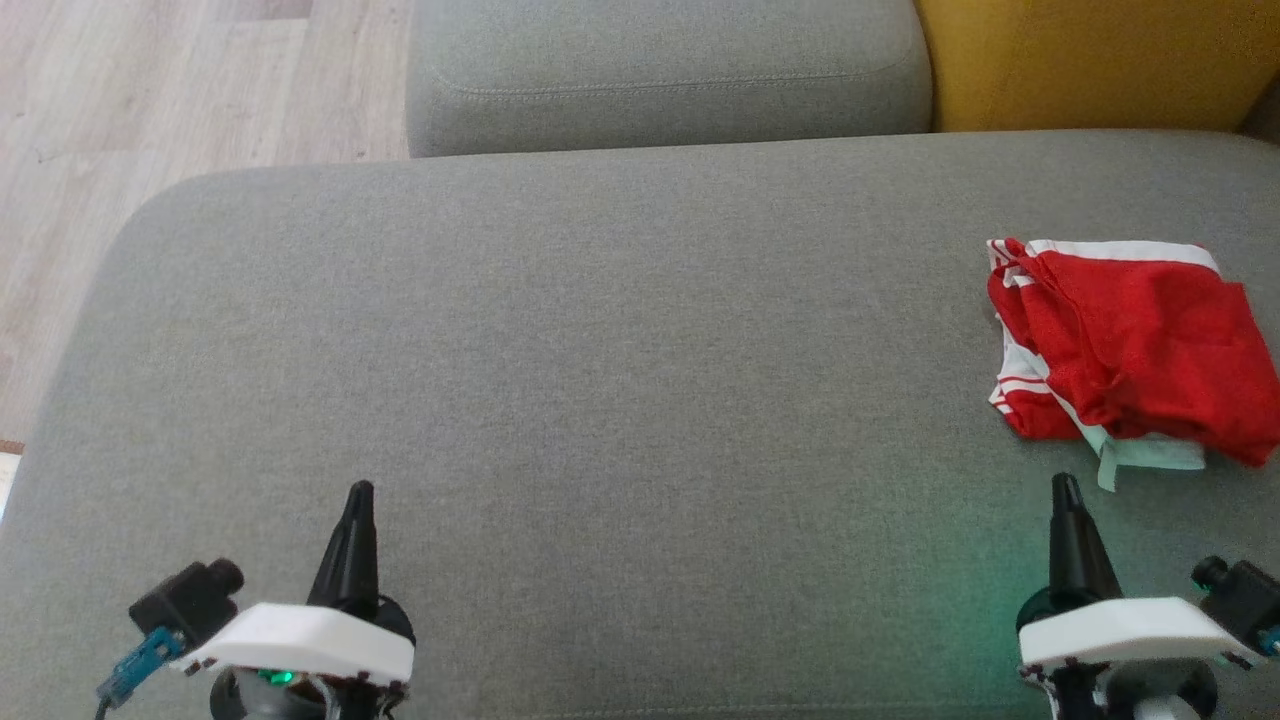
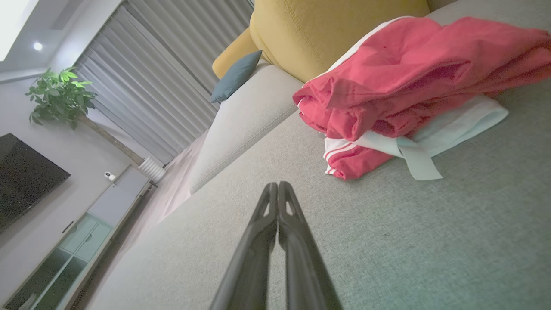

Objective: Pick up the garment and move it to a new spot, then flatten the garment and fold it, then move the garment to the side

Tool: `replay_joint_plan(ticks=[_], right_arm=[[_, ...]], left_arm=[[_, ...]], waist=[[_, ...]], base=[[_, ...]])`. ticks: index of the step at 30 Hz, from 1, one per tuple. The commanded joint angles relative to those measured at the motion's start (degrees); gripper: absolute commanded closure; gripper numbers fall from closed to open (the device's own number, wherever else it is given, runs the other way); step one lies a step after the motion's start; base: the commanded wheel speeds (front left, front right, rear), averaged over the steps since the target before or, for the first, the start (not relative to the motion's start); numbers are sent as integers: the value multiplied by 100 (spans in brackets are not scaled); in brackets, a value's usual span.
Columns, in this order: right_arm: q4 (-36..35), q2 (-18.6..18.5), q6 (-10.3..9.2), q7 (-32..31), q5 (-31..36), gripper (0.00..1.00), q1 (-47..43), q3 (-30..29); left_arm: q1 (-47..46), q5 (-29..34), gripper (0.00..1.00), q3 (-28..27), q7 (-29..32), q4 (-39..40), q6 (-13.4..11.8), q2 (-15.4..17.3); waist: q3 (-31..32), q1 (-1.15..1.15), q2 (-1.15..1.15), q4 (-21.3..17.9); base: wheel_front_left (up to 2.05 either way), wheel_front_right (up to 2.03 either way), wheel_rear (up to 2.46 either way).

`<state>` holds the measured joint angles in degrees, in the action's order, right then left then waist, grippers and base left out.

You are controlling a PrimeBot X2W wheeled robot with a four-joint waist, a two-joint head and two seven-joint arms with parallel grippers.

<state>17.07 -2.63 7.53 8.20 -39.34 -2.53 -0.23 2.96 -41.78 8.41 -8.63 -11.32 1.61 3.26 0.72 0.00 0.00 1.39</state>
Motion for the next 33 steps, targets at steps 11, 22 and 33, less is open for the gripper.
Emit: replay_joint_plan(ticks=[11,22,33], right_arm=[[-240,-108,-2,-233,-949,100,429,-54],[-251,-115,-2,-392,-1605,100,492,-111],[-264,-121,-3,-587,-2391,100,567,-184]], left_arm=[[-405,-908,100,-304,207,96,136,93],[-476,-1547,100,-437,365,44,202,103],[-562,-2310,100,-603,560,-18,282,111]], waist=[[-14,0,0,-22],[-25,0,0,-39],[-39,0,0,-60]], base=[[0,0,0],[0,0,0],[0,0,0]])
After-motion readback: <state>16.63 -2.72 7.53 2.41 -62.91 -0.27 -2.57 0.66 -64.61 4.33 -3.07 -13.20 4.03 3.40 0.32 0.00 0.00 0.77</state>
